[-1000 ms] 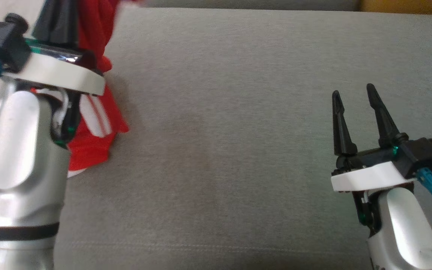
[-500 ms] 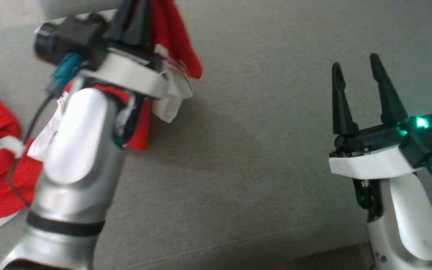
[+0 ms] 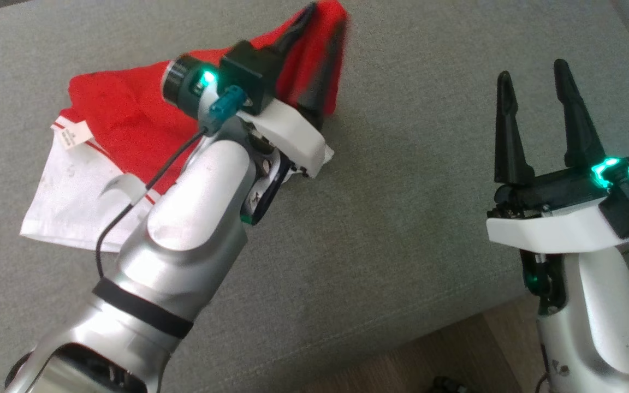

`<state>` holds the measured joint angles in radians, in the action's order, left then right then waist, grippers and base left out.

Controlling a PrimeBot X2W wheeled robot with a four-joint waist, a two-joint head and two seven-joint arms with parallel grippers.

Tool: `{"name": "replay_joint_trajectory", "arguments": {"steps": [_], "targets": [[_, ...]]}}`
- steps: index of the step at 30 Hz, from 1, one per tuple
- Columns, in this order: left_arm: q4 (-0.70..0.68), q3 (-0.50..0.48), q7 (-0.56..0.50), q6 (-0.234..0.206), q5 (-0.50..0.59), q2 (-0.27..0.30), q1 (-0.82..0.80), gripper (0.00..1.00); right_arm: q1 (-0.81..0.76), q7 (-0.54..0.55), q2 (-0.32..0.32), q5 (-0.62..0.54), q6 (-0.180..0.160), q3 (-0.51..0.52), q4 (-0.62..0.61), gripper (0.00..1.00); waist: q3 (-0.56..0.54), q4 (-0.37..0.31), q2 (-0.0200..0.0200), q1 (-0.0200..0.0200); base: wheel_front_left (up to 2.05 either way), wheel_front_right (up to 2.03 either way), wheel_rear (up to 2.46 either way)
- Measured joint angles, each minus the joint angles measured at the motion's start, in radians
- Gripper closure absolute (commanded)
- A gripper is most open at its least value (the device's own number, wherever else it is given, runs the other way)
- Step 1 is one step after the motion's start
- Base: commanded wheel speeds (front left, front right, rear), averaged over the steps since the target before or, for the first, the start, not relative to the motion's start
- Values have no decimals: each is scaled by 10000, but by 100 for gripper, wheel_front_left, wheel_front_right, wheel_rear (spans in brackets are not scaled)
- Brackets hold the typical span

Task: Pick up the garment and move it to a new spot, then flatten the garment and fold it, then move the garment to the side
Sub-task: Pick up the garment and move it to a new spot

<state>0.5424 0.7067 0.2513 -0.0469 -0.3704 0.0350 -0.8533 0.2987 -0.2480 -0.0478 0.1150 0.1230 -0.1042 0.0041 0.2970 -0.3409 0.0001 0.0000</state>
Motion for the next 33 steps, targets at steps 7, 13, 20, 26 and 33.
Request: {"name": "replay_joint_trajectory", "arguments": {"steps": [7,13,20,26,33], "targets": [[-71,-437,29,-479,-199,4,-248,0,-1,-31,2,-6,0,228,125,0,73,524,0,0,0,0,0],[-986,-1634,54,-485,165,245,312,0,-19,-33,2,-320,0,410,286,0,-151,1457,0,0,0,0,0],[-1843,-2604,54,-305,431,681,2338,0,-300,-42,2,-673,0,633,525,0,-580,2597,0,0,0,0,0],[-2886,-3463,54,-134,614,763,4292,0,-763,-12,4,-725,0,832,602,0,-1084,3579,0,0,0,0,0],[-3768,-4126,54,221,807,430,6204,0,-1165,33,8,-725,0,1020,629,0,-1614,4282,0,-1,0,0,0]]}}
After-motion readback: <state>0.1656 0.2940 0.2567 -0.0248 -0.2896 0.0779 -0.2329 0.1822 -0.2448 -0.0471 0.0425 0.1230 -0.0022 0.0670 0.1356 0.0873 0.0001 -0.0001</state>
